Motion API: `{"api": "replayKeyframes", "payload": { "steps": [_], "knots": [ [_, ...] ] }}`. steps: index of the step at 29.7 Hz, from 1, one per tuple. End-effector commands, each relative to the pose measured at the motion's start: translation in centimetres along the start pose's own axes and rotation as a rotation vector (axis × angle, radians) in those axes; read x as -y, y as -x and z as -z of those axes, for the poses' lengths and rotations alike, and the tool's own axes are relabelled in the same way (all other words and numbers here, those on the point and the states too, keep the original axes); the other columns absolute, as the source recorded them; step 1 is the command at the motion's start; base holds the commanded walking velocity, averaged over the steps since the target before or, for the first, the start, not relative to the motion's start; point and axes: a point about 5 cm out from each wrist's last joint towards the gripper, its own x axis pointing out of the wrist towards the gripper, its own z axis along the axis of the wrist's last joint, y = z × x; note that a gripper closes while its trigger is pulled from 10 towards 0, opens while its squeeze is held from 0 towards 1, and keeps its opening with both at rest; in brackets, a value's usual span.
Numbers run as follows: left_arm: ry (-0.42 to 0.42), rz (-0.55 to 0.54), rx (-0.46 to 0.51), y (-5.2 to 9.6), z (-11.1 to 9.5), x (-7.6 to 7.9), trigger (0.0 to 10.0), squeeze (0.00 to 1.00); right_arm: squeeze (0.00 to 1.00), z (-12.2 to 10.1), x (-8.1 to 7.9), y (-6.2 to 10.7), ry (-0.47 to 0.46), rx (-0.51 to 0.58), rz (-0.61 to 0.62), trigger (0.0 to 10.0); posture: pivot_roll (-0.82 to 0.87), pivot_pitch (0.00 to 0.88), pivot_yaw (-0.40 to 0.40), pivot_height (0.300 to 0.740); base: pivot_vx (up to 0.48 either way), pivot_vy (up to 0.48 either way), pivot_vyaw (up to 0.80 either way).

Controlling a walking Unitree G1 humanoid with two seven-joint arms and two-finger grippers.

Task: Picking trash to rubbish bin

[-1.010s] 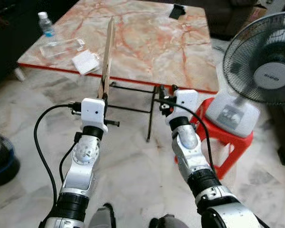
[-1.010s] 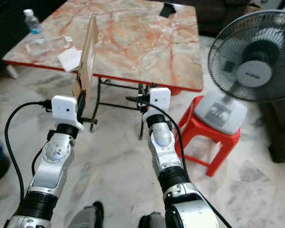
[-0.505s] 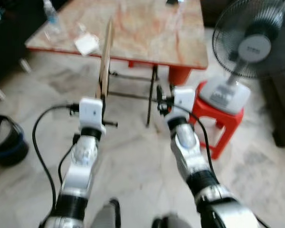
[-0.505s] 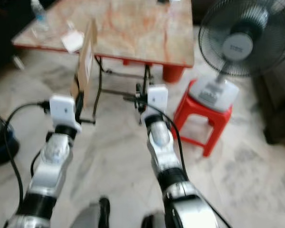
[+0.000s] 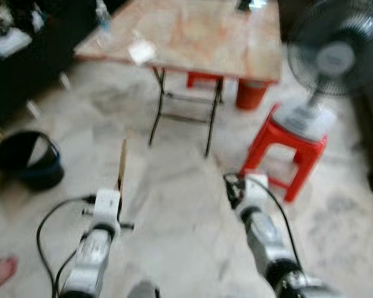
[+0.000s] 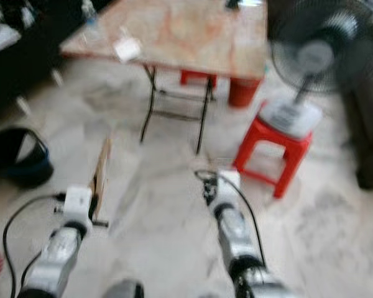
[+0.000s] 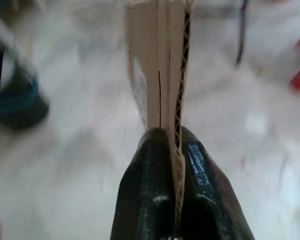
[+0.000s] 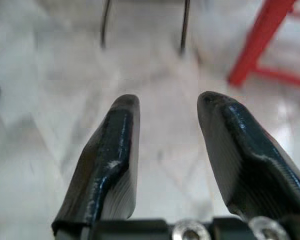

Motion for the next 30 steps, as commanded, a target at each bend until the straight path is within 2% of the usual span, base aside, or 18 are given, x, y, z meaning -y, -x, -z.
{"api": "replayKeyframes", "payload": {
  "steps": [1,5,7,9,10,11,12,14,17,23,25,30],
  "knots": [
    [0.025,-0.021,-0.053,0.1,1.2,-0.4,10.0,0.00,0.00,1.4,0.1,0.4,0.017,-0.067,-0.015,10.0,0.11,0.199,-0.060,0.740,0.000,0.000,0.00],
    [0.043,-0.034,-0.187,1.2,4.6,-0.7,10.0,0.00,0.00,4.9,1.3,2.0,0.045,-0.207,0.001,10.0,0.11,0.195,-0.060,0.740,0.000,0.000,0.00],
    [0.074,-0.068,-0.298,2.4,7.1,-1.2,10.0,0.00,0.00,6.9,2.0,3.1,0.004,-0.285,0.035,10.0,0.10,0.190,-0.055,0.740,0.000,0.000,0.00],
    [0.094,-0.082,-0.332,2.9,7.8,-1.4,10.0,0.00,0.00,7.5,2.2,3.4,-0.009,-0.305,0.048,10.0,0.11,0.185,-0.051,0.740,0.000,0.000,0.00],
    [0.142,-0.116,-0.384,3.6,8.9,-1.9,10.0,0.00,0.00,8.4,2.0,4.0,-0.054,-0.335,0.037,10.0,0.10,0.168,-0.049,0.740,0.000,0.000,0.66],
    [0.142,-0.116,-0.384,3.6,8.9,-1.9,10.0,0.00,0.00,8.4,2.0,4.0,-0.054,-0.335,0.037,10.0,0.10,0.168,-0.049,0.740,0.000,0.000,0.66],
    [0.191,-0.149,-0.410,4.1,9.5,-2.3,10.0,0.00,0.00,9.0,2.0,4.3,-0.059,-0.355,0.038,10.0,0.10,0.164,-0.049,0.740,0.000,0.000,0.73],
    [0.211,-0.176,-0.433,4.6,10.1,-2.8,10.0,0.00,0.00,9.5,1.9,4.6,-0.065,-0.374,0.037,10.0,0.11,0.158,-0.048,0.740,0.000,0.000,0.62],
    [0.183,-0.175,-0.462,5.0,10.6,-3.0,10.0,0.00,0.00,9.9,1.9,4.9,-0.052,-0.395,0.041,10.0,0.11,0.149,-0.043,0.740,0.000,0.000,0.62],
    [0.192,-0.175,-0.524,6.2,12.0,-3.0,10.0,0.00,0.00,10.0,1.4,4.8,-0.082,-0.391,0.044,10.0,0.09,0.132,-0.018,0.740,0.000,0.000,0.58],
    [0.182,-0.173,-0.542,6.5,12.3,-2.9,10.0,0.00,0.00,10.0,1.3,4.8,-0.093,-0.393,0.044,10.0,0.09,0.131,-0.015,0.740,0.000,0.000,0.00],
    [0.216,-0.220,-0.553,6.9,12.7,-3.1,10.0,0.00,0.00,10.2,1.0,4.9,-0.104,-0.405,0.049,10.0,0.12,0.145,-0.034,0.740,0.000,0.000,0.00]
  ]
}}
